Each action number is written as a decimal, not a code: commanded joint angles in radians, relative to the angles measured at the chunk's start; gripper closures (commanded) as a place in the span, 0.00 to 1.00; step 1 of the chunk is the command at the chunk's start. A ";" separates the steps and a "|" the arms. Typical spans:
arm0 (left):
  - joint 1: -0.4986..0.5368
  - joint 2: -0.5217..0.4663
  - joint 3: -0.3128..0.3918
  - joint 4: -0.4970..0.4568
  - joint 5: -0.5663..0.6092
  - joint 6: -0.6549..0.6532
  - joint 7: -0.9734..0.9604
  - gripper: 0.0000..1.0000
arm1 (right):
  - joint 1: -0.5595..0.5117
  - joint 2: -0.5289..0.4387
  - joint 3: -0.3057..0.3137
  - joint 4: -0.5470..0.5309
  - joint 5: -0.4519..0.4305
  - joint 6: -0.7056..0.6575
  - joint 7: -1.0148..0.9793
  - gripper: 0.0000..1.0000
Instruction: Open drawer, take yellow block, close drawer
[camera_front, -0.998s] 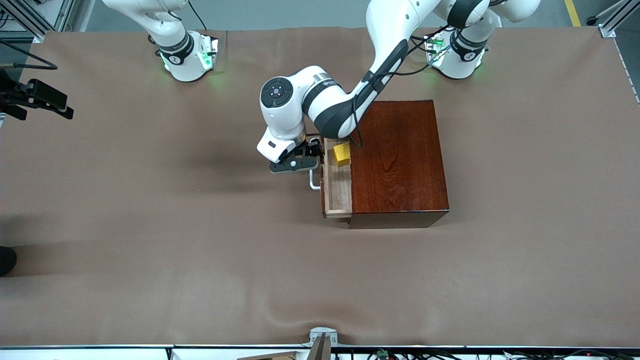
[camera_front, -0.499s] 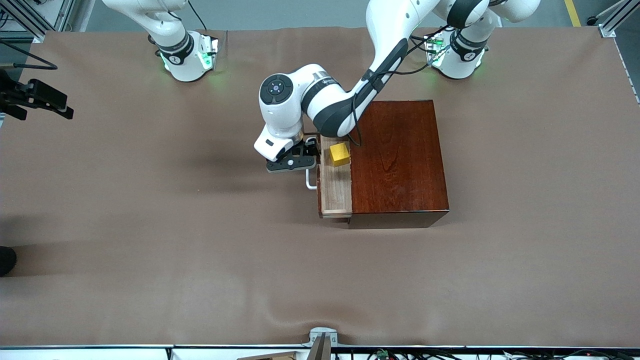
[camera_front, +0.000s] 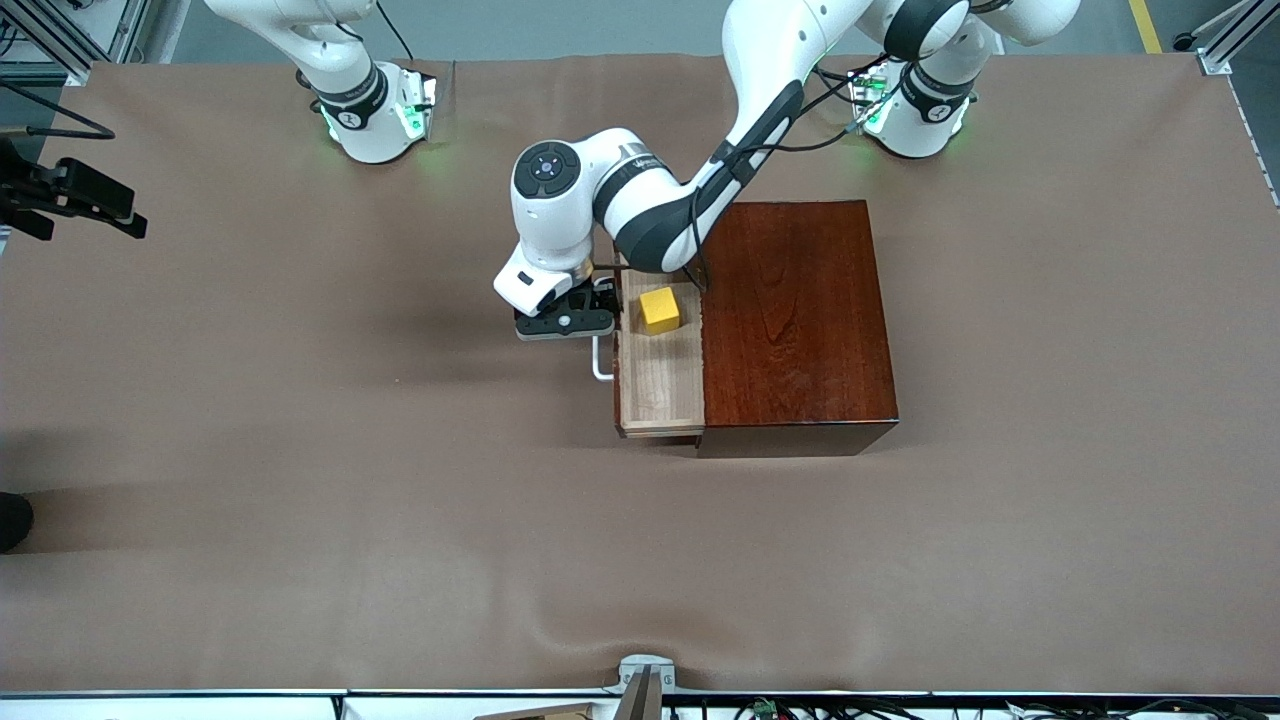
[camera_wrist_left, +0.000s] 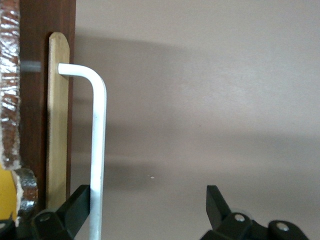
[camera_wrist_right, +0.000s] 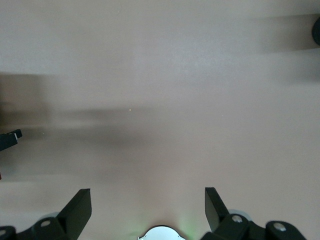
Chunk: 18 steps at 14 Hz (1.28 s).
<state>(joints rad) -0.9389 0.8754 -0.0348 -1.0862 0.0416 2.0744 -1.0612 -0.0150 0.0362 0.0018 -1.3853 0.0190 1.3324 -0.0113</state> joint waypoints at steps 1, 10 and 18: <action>-0.015 0.057 0.004 0.097 -0.020 0.033 -0.011 0.00 | -0.007 -0.015 0.004 -0.015 -0.005 0.002 -0.006 0.00; -0.014 0.002 0.006 0.088 -0.017 -0.094 -0.009 0.00 | -0.007 -0.015 0.004 -0.015 -0.005 0.002 -0.006 0.00; 0.084 -0.281 0.012 0.057 -0.008 -0.382 0.003 0.00 | -0.017 -0.001 0.001 -0.008 -0.011 0.005 -0.004 0.00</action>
<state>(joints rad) -0.8976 0.6938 -0.0221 -0.9894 0.0379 1.7906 -1.0612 -0.0170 0.0372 -0.0007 -1.3856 0.0189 1.3325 -0.0110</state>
